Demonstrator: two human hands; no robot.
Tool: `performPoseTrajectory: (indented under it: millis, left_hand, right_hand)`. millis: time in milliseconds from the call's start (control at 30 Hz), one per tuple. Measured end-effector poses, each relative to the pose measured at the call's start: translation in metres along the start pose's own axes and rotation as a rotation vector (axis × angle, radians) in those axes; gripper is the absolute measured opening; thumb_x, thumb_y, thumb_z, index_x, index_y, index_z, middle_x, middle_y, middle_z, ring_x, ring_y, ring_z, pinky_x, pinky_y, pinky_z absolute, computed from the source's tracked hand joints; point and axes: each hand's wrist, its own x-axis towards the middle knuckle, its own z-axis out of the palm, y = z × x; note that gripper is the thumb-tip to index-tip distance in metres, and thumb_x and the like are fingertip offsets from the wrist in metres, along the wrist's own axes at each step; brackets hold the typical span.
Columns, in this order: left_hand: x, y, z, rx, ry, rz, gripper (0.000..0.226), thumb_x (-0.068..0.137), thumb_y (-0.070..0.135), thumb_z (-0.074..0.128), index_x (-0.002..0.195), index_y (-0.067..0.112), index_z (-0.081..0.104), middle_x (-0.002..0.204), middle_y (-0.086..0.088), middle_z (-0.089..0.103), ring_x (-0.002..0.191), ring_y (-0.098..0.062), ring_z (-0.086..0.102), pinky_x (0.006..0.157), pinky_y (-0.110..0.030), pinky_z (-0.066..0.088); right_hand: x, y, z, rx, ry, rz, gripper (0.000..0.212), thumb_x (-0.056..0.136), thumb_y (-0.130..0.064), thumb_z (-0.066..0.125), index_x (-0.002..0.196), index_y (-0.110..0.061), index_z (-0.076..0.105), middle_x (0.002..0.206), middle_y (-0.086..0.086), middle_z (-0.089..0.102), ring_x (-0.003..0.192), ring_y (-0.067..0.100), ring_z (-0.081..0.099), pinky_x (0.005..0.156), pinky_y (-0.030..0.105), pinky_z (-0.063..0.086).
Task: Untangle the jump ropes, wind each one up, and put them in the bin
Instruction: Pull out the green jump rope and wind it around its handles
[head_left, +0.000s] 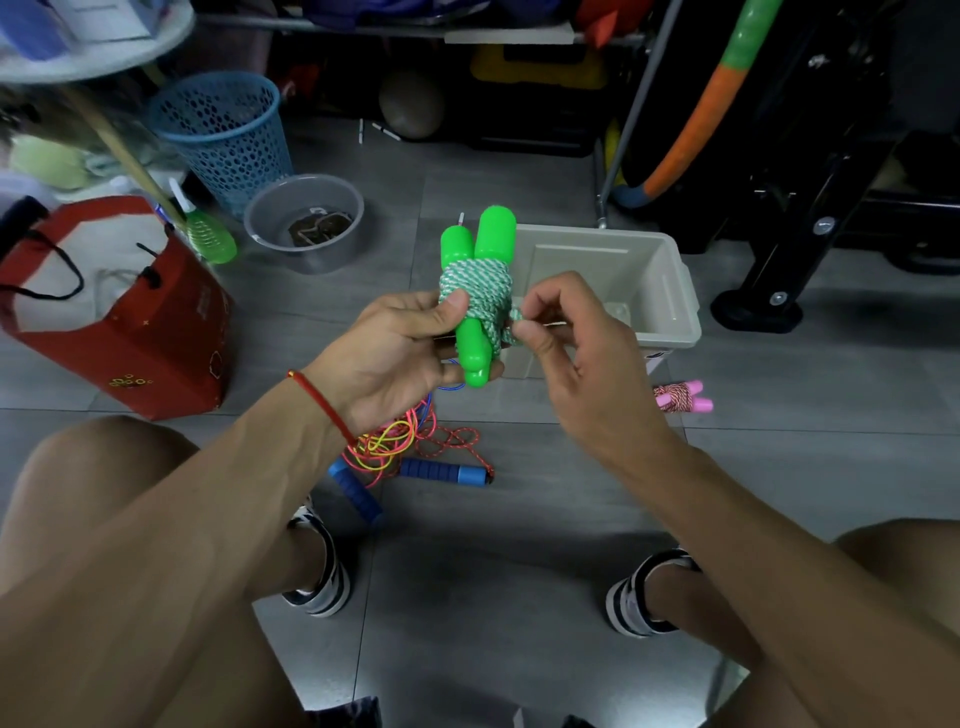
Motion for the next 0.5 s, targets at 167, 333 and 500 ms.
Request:
performPoseTrajectory:
  millis: [167,333,500]
  left_hand:
    - [0.001,-0.003,0.003,-0.019,0.017,-0.003,0.029,0.088,0.017,0.055,0.107,-0.005,0.062,0.094,-0.016,0.073,0.083,-0.026,0.071,0.068,-0.039,0.06]
    - [0.004,-0.002,0.005,-0.062,0.091,-0.036,0.041,0.085,0.019,0.06,0.116,-0.008,0.059,0.104,-0.021,0.069,0.088,-0.029,0.069,0.071,-0.041,0.061]
    - [0.011,-0.001,0.004,-0.128,0.232,-0.066,0.061,0.08,0.023,0.064,0.131,-0.01,0.053,0.118,-0.024,0.059,0.102,-0.032,0.063,0.079,-0.046,0.062]
  right_hand:
    - [0.001,0.004,-0.002,-0.069,0.058,-0.041,0.01,0.095,-0.01,0.067,0.103,-0.006,0.062,0.092,-0.002,0.067,0.084,0.013,0.065,0.078,0.04,0.055]
    - [0.0,0.003,-0.005,-0.13,0.116,-0.045,0.023,0.09,-0.014,0.075,0.113,-0.012,0.072,0.092,-0.002,0.073,0.081,0.009,0.068,0.078,0.028,0.057]
    - [-0.008,0.009,0.002,-0.135,0.109,0.037,0.012,0.083,-0.014,0.081,0.09,-0.01,0.073,0.084,-0.004,0.071,0.073,0.009,0.065,0.07,0.027,0.055]
